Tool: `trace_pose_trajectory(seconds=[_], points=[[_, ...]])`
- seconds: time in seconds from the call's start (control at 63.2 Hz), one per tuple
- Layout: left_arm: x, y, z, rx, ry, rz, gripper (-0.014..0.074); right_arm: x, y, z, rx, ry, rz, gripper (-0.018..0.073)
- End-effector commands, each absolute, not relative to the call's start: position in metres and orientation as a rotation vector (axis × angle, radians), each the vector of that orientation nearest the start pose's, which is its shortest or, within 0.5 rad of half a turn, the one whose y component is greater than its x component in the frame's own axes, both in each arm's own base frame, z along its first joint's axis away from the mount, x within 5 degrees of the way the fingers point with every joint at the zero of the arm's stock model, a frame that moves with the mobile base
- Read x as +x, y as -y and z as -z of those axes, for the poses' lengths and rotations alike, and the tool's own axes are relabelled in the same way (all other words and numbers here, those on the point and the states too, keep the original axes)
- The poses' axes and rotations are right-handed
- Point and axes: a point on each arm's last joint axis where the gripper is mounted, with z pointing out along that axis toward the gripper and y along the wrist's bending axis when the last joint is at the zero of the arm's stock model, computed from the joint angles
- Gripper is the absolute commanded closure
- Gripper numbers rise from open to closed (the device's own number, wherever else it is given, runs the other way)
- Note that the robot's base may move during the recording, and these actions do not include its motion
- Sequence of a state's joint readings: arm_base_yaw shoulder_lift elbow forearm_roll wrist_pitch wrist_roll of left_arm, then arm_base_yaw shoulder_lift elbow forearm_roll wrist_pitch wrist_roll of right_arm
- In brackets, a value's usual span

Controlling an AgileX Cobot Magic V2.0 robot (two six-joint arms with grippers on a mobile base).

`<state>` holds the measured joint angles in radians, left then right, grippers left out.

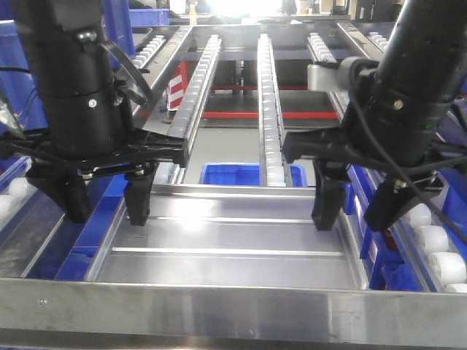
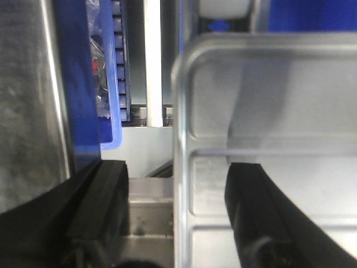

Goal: Grab silver tray and stack on right shelf
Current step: 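Lower both grippers onto opposite short edges of the silver tray and close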

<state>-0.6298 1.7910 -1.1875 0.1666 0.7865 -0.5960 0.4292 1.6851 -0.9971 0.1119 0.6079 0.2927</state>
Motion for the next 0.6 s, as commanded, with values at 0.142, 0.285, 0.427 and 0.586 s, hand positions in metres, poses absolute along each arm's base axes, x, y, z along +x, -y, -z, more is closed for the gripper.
trace_pose_trajectory(seconds=[0.142, 0.285, 0.427, 0.586], points=[[0.299, 0.202, -0.212, 0.158, -2.771, 0.138, 0.03, 0.301, -0.14, -0.203, -0.071, -2.724, -0.317, 0.0104], [0.3, 0.203, -0.206, 0.158, -2.787, 0.134, 0.03, 0.302, -0.141, -0.2, -0.073, -2.731, -0.312, 0.0104], [0.3, 0.204, -0.204, 0.16, -2.792, 0.13, 0.03, 0.302, -0.141, -0.198, -0.073, -2.738, -0.308, 0.0106], [0.301, 0.205, -0.204, 0.154, -2.782, 0.15, 0.0301, 0.302, -0.141, -0.198, -0.074, -2.738, -0.308, 0.02]])
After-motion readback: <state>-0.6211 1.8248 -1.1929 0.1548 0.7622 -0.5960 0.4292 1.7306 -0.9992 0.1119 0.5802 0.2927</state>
